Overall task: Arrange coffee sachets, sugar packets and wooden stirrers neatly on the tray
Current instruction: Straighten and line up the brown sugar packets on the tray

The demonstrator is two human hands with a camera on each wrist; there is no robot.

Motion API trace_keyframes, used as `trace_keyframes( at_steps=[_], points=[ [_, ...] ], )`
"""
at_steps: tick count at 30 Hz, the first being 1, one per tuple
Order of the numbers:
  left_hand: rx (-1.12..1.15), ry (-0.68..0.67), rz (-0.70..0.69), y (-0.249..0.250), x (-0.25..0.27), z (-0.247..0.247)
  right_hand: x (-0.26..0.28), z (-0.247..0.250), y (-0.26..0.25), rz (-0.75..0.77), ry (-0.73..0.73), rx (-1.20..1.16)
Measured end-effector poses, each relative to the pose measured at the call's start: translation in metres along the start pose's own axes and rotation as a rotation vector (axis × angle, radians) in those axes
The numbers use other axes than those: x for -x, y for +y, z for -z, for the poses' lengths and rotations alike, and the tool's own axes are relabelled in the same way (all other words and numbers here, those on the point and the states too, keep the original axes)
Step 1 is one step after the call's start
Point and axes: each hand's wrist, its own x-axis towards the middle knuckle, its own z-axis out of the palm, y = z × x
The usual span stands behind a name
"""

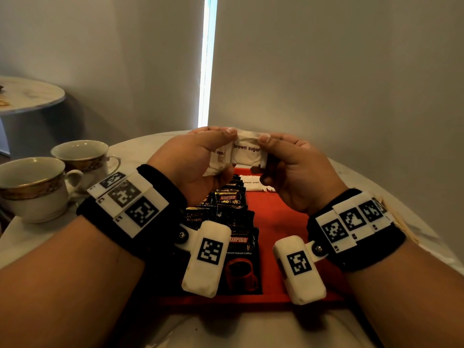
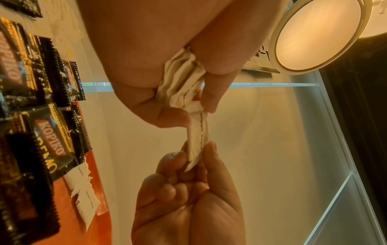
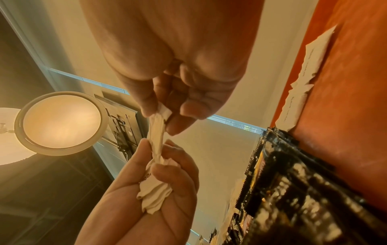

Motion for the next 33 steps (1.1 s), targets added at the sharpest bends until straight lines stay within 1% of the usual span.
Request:
trace_keyframes(
  at_steps=[7,9,11,14,16,19,23,33],
  points=[
    [0.027,0.027,0.020,0.000,-0.001,0.000,-0.003,0.004,-0.002,0.008,0.029,0.024],
    [0.056,0.056,0.027,0.000,-0.003,0.002,-0.007,0.009,-0.003,0.013,0.083,-0.005],
    [0.083,0.071,0.029,0.001,-0.005,0.003,-0.014,0.019,-0.001,0.000,0.175,-0.043],
    [0.090,0.075,0.025,0.002,-0.006,0.005,-0.025,0.035,0.011,-0.098,0.312,-0.022],
    [0.094,0.075,0.027,0.001,-0.006,0.005,-0.032,0.043,0.023,-0.195,0.344,0.019],
    [0.098,0.075,0.026,0.002,-0.006,0.004,-0.039,0.050,0.038,-0.333,0.336,0.095],
    [0.097,0.081,0.024,0.002,-0.005,0.003,-0.039,0.055,0.046,-0.439,0.242,0.212],
    [0.085,0.082,0.022,0.003,-0.004,0.003,-0.031,0.049,0.043,-0.463,0.158,0.285]
  ],
)
